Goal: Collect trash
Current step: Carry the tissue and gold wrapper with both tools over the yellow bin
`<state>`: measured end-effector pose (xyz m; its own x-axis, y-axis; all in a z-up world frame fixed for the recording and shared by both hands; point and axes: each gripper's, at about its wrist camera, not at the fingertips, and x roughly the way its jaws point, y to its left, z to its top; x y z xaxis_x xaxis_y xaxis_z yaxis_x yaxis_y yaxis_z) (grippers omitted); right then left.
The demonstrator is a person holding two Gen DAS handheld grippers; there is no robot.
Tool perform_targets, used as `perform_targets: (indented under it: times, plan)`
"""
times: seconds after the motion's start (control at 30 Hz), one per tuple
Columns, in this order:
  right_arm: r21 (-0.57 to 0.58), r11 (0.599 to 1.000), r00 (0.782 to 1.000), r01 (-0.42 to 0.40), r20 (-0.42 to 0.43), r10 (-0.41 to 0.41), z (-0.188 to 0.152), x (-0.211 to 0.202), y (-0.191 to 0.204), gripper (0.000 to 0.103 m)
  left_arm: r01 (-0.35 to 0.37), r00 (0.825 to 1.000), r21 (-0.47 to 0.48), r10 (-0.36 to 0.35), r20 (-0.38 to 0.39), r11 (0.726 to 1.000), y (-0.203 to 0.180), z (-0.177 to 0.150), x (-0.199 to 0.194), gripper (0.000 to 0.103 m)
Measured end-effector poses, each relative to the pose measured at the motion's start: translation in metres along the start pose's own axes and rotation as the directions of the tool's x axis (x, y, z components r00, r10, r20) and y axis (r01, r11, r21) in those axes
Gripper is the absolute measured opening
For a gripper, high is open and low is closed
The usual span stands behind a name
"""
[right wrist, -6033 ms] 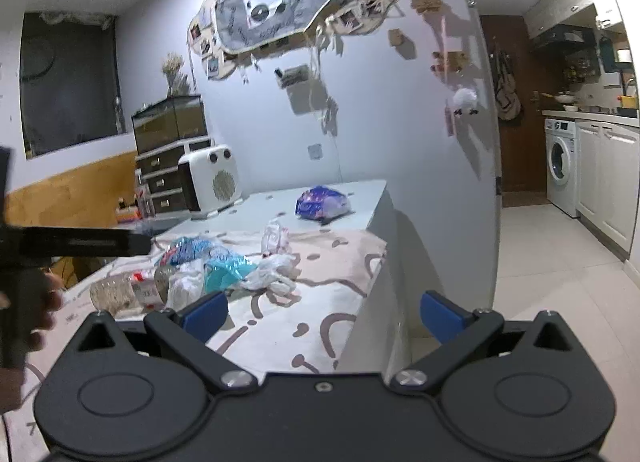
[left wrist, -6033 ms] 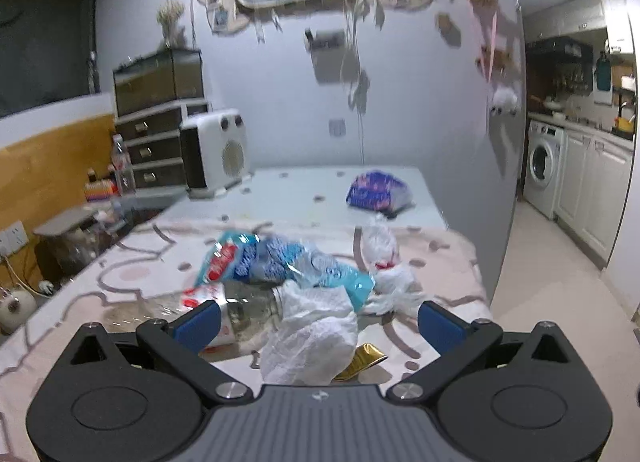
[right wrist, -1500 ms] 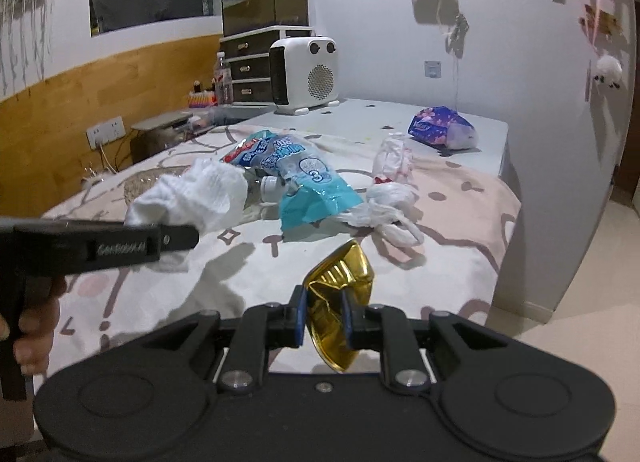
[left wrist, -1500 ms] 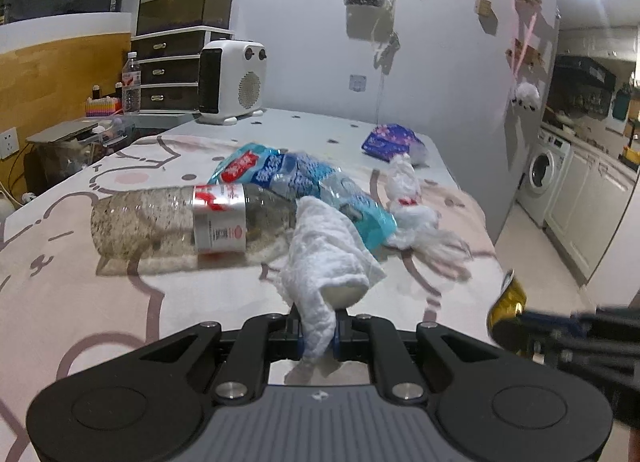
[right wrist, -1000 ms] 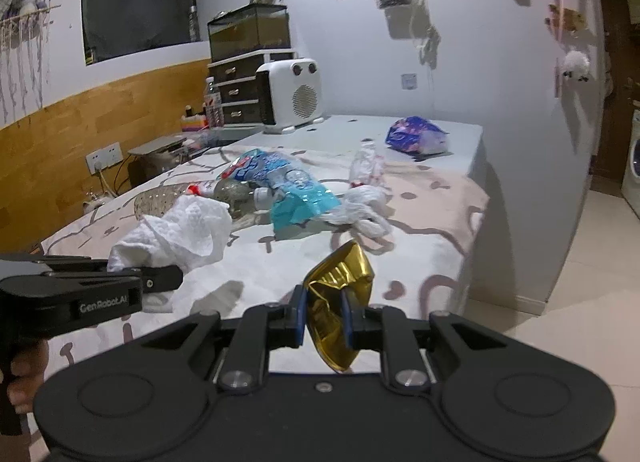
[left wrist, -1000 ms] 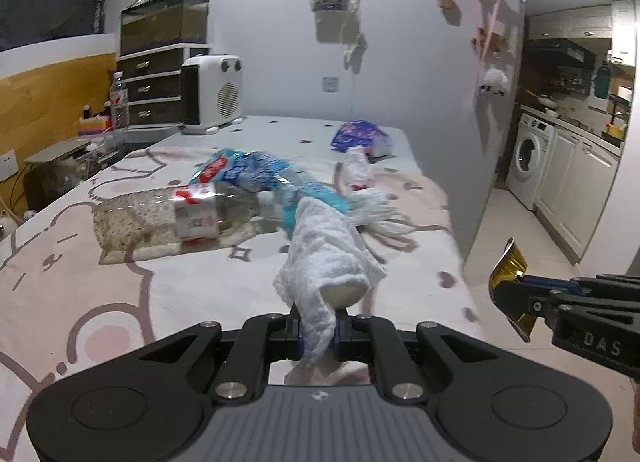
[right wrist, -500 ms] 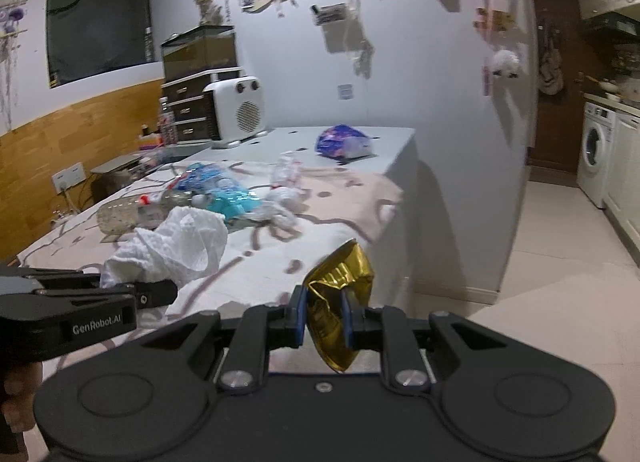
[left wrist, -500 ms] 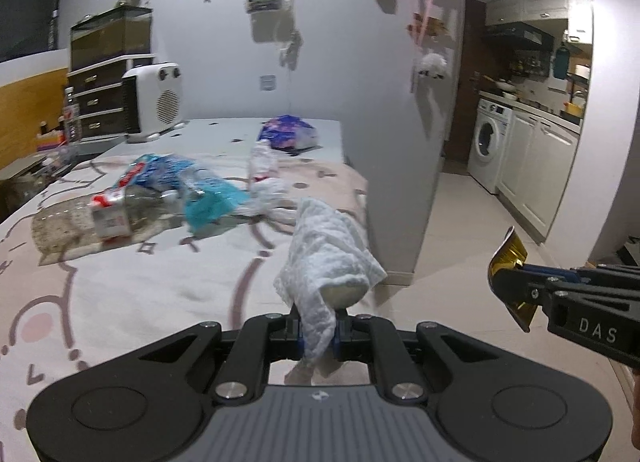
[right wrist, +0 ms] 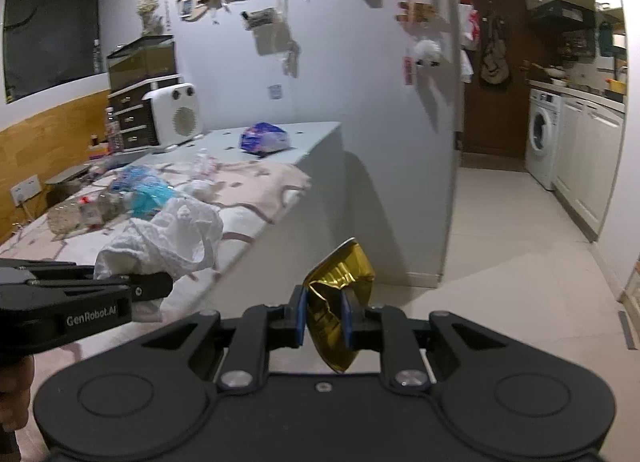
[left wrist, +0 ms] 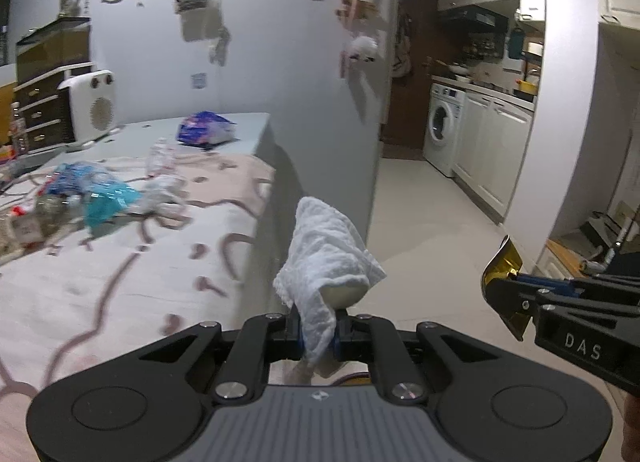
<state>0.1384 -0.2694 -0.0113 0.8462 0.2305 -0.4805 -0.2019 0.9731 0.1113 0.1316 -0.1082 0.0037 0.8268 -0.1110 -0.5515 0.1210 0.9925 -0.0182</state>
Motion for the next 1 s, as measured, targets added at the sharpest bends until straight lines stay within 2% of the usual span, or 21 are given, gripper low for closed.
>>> perform_targets:
  times: [0.33, 0.57, 0.83, 1.0]
  plan:
    - [0.056, 0.996, 0.997, 0.066, -0.032, -0.064, -0.027, -0.006, -0.065, 0.018, 0.069, 0.996, 0.016, -0.068, -0.066, 0.997, -0.065, -0.020, 0.042, 0.013]
    - [0.097, 0.990, 0.991, 0.099, -0.095, -0.090, -0.054, 0.014, -0.104, 0.018, 0.087, 0.982, 0.020, -0.082, -0.171, 0.996, -0.092, -0.039, 0.098, 0.013]
    - [0.148, 0.982, 0.975, 0.118, -0.206, -0.086, -0.092, 0.071, -0.137, 0.018, 0.091, 0.946, 0.027, -0.078, -0.314, 0.995, -0.097, -0.071, 0.183, 0.013]
    - [0.176, 0.976, 0.955, 0.125, -0.289, -0.070, -0.119, 0.118, -0.151, 0.018, 0.087, 0.914, 0.029, -0.069, -0.399, 0.996, -0.096, -0.094, 0.235, 0.013]
